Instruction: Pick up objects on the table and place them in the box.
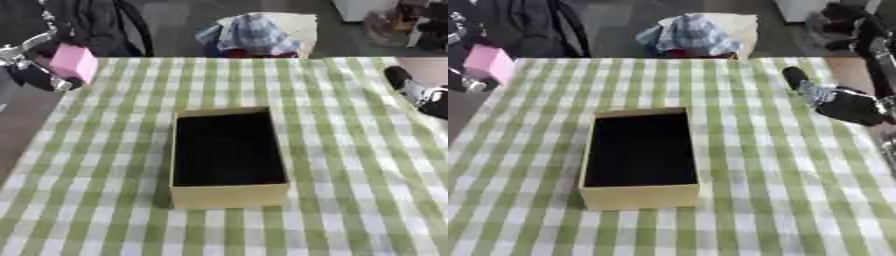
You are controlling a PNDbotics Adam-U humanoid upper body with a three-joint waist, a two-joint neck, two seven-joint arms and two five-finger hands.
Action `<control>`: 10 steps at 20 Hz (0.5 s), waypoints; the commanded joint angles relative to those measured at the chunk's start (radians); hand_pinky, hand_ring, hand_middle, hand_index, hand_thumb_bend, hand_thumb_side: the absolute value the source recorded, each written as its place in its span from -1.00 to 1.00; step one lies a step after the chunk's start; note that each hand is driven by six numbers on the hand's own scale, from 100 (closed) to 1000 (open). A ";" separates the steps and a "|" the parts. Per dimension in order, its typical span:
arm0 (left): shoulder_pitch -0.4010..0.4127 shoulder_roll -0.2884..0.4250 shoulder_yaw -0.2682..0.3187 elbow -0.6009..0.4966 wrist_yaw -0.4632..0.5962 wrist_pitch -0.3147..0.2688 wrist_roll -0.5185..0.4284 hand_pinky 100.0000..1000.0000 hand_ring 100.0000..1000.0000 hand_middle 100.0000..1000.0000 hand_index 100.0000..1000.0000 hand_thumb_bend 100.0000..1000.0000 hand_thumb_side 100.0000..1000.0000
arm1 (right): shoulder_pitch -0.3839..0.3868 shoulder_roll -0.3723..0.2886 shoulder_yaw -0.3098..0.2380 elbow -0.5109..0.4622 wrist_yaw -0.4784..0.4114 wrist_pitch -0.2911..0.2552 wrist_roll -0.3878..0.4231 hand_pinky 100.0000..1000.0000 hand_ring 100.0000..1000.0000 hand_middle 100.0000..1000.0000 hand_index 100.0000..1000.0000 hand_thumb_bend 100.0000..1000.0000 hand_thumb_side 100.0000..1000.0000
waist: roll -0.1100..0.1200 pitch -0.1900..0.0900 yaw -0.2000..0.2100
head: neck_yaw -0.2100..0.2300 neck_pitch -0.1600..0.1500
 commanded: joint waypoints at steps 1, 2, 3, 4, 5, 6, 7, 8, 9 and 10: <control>-0.010 0.007 -0.026 -0.096 0.051 -0.013 -0.041 0.45 0.16 -0.08 0.27 -0.19 -1.00 | -0.012 -0.014 -0.010 -0.005 -0.004 -0.002 0.001 0.41 0.65 0.70 0.86 -0.24 -0.32 | -0.002 -0.020 0.001 | -0.009 0.006; -0.009 0.002 -0.036 -0.122 0.066 -0.011 -0.054 0.44 0.15 -0.08 0.27 -0.21 -1.00 | -0.013 -0.013 -0.009 -0.005 -0.004 -0.002 0.001 0.41 0.65 0.70 0.86 -0.24 -0.31 | -0.002 -0.020 0.000 | -0.011 0.007; -0.010 -0.004 -0.047 -0.147 0.082 -0.008 -0.068 0.44 0.15 -0.08 0.27 -0.22 -1.00 | -0.014 -0.013 -0.009 -0.004 -0.004 -0.002 0.001 0.41 0.65 0.70 0.86 -0.24 -0.31 | -0.003 -0.019 0.000 | -0.013 0.006; -0.010 -0.010 -0.057 -0.169 0.098 -0.005 -0.082 0.44 0.15 -0.08 0.26 -0.23 -1.00 | -0.014 -0.012 -0.009 -0.004 -0.004 -0.002 0.001 0.40 0.65 0.70 0.86 -0.24 -0.31 | -0.003 -0.018 -0.001 | -0.015 0.006; -0.010 -0.017 -0.069 -0.190 0.114 -0.005 -0.094 0.44 0.15 -0.08 0.26 -0.24 -1.00 | -0.015 -0.011 -0.008 -0.004 -0.003 -0.002 0.001 0.40 0.65 0.70 0.86 -0.24 -0.31 | -0.004 -0.017 -0.002 | -0.017 0.007; -0.011 -0.023 -0.081 -0.208 0.131 -0.005 -0.107 0.44 0.14 -0.08 0.26 -0.25 -1.00 | -0.016 -0.011 -0.008 -0.004 -0.003 -0.002 0.001 0.40 0.65 0.70 0.86 -0.23 -0.31 | -0.005 -0.017 -0.003 | -0.019 0.007; -0.012 -0.030 -0.094 -0.229 0.147 -0.008 -0.118 0.44 0.14 -0.09 0.26 -0.25 -1.00 | -0.017 -0.011 -0.008 -0.004 -0.003 -0.001 0.000 0.40 0.65 0.70 0.86 -0.23 -0.31 | -0.005 -0.015 -0.004 | -0.020 0.007; -0.014 -0.035 -0.105 -0.248 0.163 -0.008 -0.129 0.44 0.15 -0.08 0.26 -0.24 -1.00 | -0.017 -0.011 -0.008 -0.004 -0.003 -0.001 0.000 0.40 0.65 0.70 0.86 -0.23 -0.31 | -0.006 -0.015 -0.005 | -0.021 0.007; -0.018 -0.042 -0.121 -0.268 0.179 -0.014 -0.141 0.44 0.15 -0.08 0.26 -0.24 -1.00 | -0.018 -0.010 -0.008 -0.004 -0.003 -0.001 0.000 0.40 0.65 0.70 0.86 -0.23 -0.31 | -0.006 -0.013 -0.007 | -0.022 0.006; -0.022 -0.048 -0.137 -0.291 0.193 -0.020 -0.154 0.44 0.15 -0.08 0.27 -0.23 -1.00 | -0.018 -0.010 -0.007 -0.004 -0.003 -0.001 0.000 0.40 0.65 0.70 0.86 -0.23 -0.31 | -0.007 -0.012 -0.008 | -0.024 0.006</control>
